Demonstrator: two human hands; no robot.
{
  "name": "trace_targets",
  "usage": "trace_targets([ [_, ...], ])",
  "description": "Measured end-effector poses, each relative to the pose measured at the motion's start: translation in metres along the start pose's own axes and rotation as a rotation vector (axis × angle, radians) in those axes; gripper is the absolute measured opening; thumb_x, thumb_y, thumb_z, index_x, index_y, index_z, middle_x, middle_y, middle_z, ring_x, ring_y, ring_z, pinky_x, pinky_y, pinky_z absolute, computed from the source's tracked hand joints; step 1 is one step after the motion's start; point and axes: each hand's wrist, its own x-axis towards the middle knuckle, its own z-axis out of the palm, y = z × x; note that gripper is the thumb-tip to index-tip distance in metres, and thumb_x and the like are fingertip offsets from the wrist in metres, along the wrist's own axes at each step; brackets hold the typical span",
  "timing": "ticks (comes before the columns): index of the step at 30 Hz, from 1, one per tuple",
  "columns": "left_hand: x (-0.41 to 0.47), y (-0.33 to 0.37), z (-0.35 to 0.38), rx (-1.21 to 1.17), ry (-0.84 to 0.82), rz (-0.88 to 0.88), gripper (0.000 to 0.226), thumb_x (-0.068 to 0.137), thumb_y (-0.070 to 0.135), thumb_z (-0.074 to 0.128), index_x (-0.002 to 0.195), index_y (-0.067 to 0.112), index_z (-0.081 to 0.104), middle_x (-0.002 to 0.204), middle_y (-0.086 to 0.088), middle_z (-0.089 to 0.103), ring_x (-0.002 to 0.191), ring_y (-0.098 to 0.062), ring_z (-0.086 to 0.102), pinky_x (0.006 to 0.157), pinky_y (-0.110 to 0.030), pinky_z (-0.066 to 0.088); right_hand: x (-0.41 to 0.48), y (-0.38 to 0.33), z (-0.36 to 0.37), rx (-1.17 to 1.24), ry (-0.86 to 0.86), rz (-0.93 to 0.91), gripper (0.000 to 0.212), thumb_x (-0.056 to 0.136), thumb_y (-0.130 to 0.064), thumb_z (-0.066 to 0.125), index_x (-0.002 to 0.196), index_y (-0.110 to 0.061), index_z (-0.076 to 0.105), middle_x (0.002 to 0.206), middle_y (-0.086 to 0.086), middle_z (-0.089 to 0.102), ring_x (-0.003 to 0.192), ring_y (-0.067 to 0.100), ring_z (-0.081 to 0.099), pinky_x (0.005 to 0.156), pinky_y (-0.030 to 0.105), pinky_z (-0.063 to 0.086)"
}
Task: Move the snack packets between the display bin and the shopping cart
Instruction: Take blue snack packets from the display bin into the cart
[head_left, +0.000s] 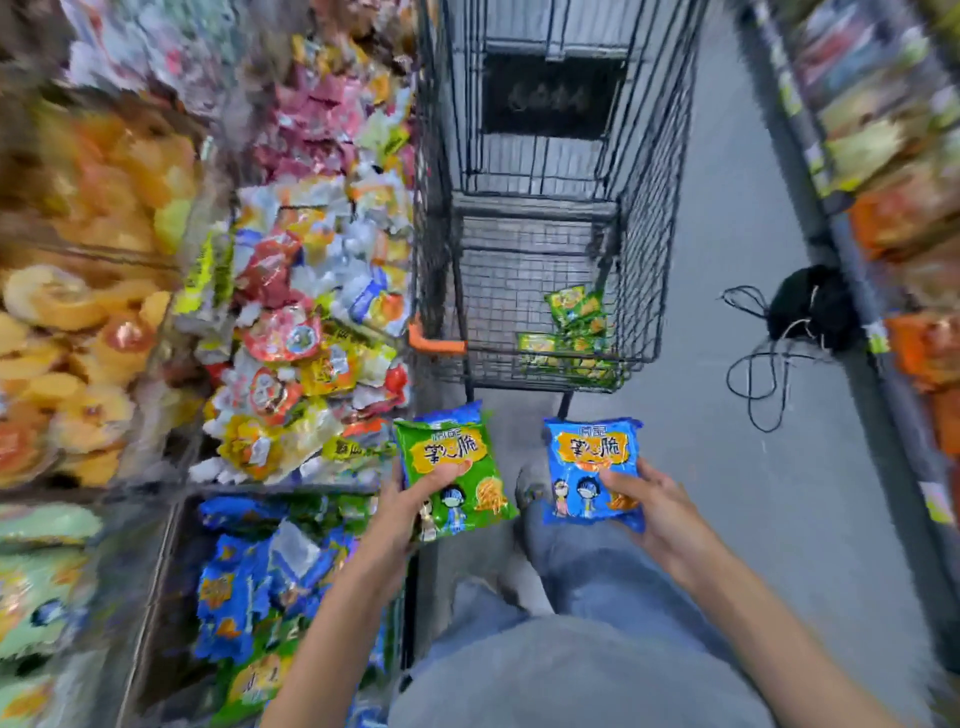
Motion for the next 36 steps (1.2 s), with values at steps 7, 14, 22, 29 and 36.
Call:
trace_targets([
  [7, 0.082, 0.066, 0.068, 0.109, -0.04, 0.012, 0.073, 0.05, 0.034, 0.082, 0.117, 0.016, 0.062, 0.11, -0.009, 0.071, 0.101, -0.027, 0.068, 0.092, -0.047, 0.051, 0.069, -0.065, -0.015, 0.121, 0.054, -0.009, 0.013, 0.086, -0.004, 0.058, 0.091, -0.015, 0.06, 0.073, -0.003, 0.073, 0.061, 0.01, 0.068, 0.07, 0.03, 0.048],
  [14, 0.172, 0.124, 0.099, 0.155, 0.003, -0.02, 0.082, 0.05, 0.038, 0.082, 0.125, 0.018, 0.057, 0.12, -0.005, 0.066, 0.113, -0.027, 0.06, 0.104, -0.053, 0.039, 0.166, -0.117, 0.014, 0.159, 0.074, 0.04, 0.013, 0.086, 0.002, 0.057, 0.095, -0.008, 0.058, 0.078, 0.003, 0.069, 0.058, 0.01, 0.065, 0.059, 0.024, 0.054],
  [22, 0.259, 0.135, 0.073, 0.153, 0.067, -0.126, 0.074, 0.054, 0.037, 0.08, 0.122, 0.016, 0.061, 0.112, -0.009, 0.07, 0.101, -0.027, 0.067, 0.076, -0.036, 0.053, 0.307, -0.113, 0.059, -0.072, 0.199, 0.185, 0.035, 0.08, 0.005, 0.06, 0.114, 0.003, 0.05, 0.109, 0.032, 0.06, 0.075, 0.027, 0.054, 0.066, 0.041, 0.046],
  [29, 0.302, 0.123, 0.048, 0.19, 0.126, -0.212, 0.081, 0.043, 0.041, 0.083, 0.118, 0.019, 0.063, 0.111, -0.007, 0.071, 0.1, -0.029, 0.067, 0.09, -0.059, 0.048, 0.403, -0.054, 0.106, -0.438, 0.05, 0.277, 0.021, 0.076, -0.007, 0.073, 0.096, -0.004, 0.065, 0.09, 0.014, 0.067, 0.081, 0.023, 0.059, 0.08, 0.038, 0.05],
  [36, 0.337, 0.11, 0.047, 0.205, 0.134, -0.171, 0.073, 0.052, 0.026, 0.084, 0.12, 0.012, 0.06, 0.106, -0.006, 0.072, 0.098, -0.025, 0.069, 0.082, -0.037, 0.055, 0.421, -0.028, 0.133, -1.13, -0.063, 0.061, 0.017, 0.09, -0.001, 0.044, 0.095, 0.006, 0.059, 0.116, 0.029, 0.058, 0.112, 0.04, 0.054, 0.088, 0.041, 0.04],
])
